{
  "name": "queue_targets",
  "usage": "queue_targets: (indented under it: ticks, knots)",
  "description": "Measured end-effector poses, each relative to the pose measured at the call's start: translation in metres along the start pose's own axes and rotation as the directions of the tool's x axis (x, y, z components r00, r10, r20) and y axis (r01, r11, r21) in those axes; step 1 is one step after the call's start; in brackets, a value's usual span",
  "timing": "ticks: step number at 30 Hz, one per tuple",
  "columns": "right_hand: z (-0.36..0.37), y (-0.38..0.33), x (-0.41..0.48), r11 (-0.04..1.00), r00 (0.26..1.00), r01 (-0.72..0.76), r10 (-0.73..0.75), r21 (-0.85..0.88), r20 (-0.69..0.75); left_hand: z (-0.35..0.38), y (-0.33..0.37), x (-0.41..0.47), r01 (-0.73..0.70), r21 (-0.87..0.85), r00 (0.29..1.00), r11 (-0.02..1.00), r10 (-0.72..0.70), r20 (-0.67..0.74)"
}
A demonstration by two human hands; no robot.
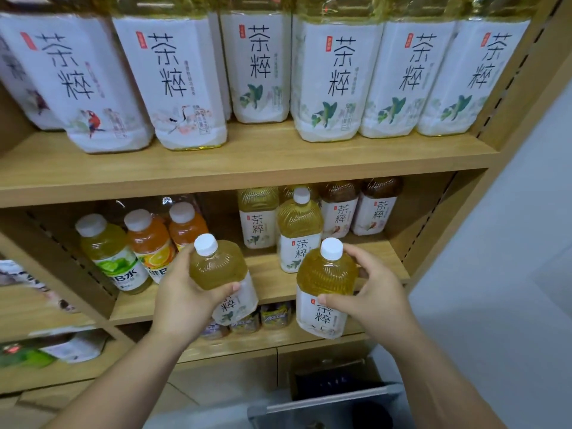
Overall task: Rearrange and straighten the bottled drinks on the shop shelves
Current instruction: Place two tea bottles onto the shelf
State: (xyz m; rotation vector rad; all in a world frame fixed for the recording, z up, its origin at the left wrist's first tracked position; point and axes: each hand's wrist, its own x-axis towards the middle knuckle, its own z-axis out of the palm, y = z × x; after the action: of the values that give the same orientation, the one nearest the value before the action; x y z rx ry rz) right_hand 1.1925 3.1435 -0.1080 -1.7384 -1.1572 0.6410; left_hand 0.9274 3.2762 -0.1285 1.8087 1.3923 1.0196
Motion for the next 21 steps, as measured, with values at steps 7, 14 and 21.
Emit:
queue_targets:
  ticks: [7, 14, 21]
  knots:
    - [0.04, -0.006, 0.021, 0.998, 0.997, 0.009, -0.013, 0.059, 0.078, -0.023, -0.009, 0.0, 0.06, 0.002, 0.997, 0.998, -0.059, -0.043]
    - [0.031, -0.003, 0.028, 0.999, 0.999, -0.001, -0.001, 0.041, 0.046, -0.006, 0.008, 0.017, 0.012, 0.072, 1.0, 0.997, -0.014, 0.022]
    - [-0.004, 0.021, 0.014, 0.998, 0.997, -0.057, 0.056, -0.02, -0.044, 0.046, 0.028, 0.065, 0.014, 0.143, 0.992, 0.99, -0.032, 0.124]
